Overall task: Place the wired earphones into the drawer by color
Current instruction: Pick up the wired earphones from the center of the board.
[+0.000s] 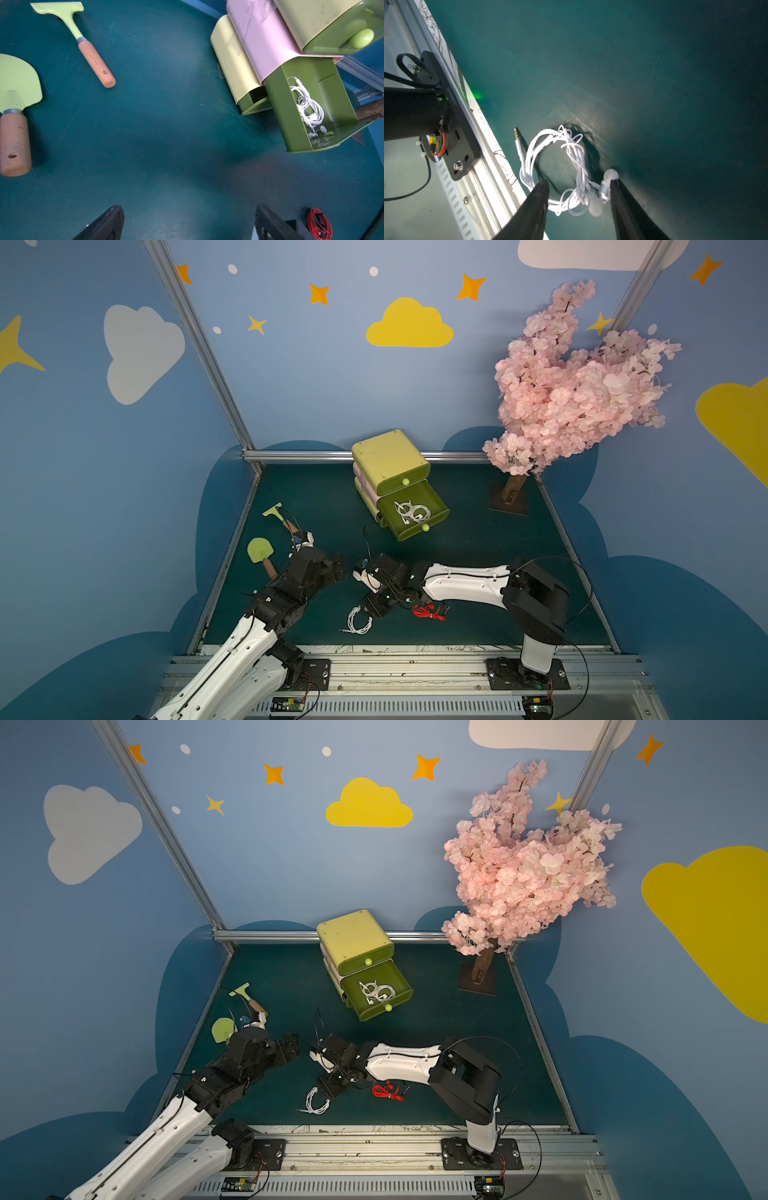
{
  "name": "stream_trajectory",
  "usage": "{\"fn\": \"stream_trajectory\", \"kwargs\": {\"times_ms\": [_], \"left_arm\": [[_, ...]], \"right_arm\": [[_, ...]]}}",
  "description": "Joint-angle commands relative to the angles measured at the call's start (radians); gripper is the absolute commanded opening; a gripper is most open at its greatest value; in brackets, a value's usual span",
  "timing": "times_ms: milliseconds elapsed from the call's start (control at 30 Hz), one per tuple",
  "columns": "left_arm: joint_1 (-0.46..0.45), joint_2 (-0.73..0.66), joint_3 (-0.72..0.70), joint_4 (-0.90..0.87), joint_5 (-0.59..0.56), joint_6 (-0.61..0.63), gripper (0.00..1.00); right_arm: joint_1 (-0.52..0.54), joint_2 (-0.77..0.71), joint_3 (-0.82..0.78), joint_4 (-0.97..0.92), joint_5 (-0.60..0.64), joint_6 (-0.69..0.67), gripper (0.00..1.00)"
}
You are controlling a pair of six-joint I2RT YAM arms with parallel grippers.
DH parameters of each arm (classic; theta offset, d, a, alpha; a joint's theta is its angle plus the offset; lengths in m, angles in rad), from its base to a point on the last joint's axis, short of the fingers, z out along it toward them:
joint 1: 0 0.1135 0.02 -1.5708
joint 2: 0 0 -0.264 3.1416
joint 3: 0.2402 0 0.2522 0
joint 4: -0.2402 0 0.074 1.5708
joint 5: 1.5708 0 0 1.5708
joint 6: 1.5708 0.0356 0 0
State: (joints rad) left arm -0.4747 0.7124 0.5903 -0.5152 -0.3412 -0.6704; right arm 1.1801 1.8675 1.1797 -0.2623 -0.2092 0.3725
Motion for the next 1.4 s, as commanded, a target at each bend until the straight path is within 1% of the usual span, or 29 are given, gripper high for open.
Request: {"fn": "stream_trajectory", "kwargs": {"times_ms": [0, 233, 533, 767, 867, 1000, 1133, 1367], "left_arm": [[0.005, -0.024, -0.009, -0.033, -0.046, -0.022, 1.00], [0.005, -0.069, -0.024, -0.043, -0.071, -0.033, 1.00], [0.005, -0.077, -0.038, -0.036, -0.059, -0.037, 1.00], [0.005, -0.084, -0.049, -0.032, -0.055, -0.040, 1.00], [0.005, -0.083, -0.053, -0.032, -0.052, -0.041, 1.00], [0.006, -0.083, -0.055, -0.034, -0.047, -0.043, 1.00], [0.005, -0.087, -0.056, -0.042, -0.040, -0.048, 1.00], [0.006, -0.087, -0.062, -0.024, -0.041, -0.044, 1.00]], "right_arm": [[0.008, 0.031, 0.041, -0.043, 0.001, -0.030, 0.48], [0.008, 0.076, 0.074, -0.051, -0.028, -0.037, 0.43], [0.008, 0.111, 0.102, -0.067, -0.042, -0.034, 0.29], [0.003, 0.114, 0.104, -0.074, -0.051, -0.030, 0.14], [0.000, 0.106, 0.100, -0.077, -0.050, -0.027, 0.09], [-0.003, 0.084, 0.091, -0.077, -0.042, -0.027, 0.07], [-0.011, 0.053, 0.072, -0.063, -0.046, -0.013, 0.03], [-0.057, -0.055, -0.004, -0.008, -0.046, 0.011, 0.01]]}}
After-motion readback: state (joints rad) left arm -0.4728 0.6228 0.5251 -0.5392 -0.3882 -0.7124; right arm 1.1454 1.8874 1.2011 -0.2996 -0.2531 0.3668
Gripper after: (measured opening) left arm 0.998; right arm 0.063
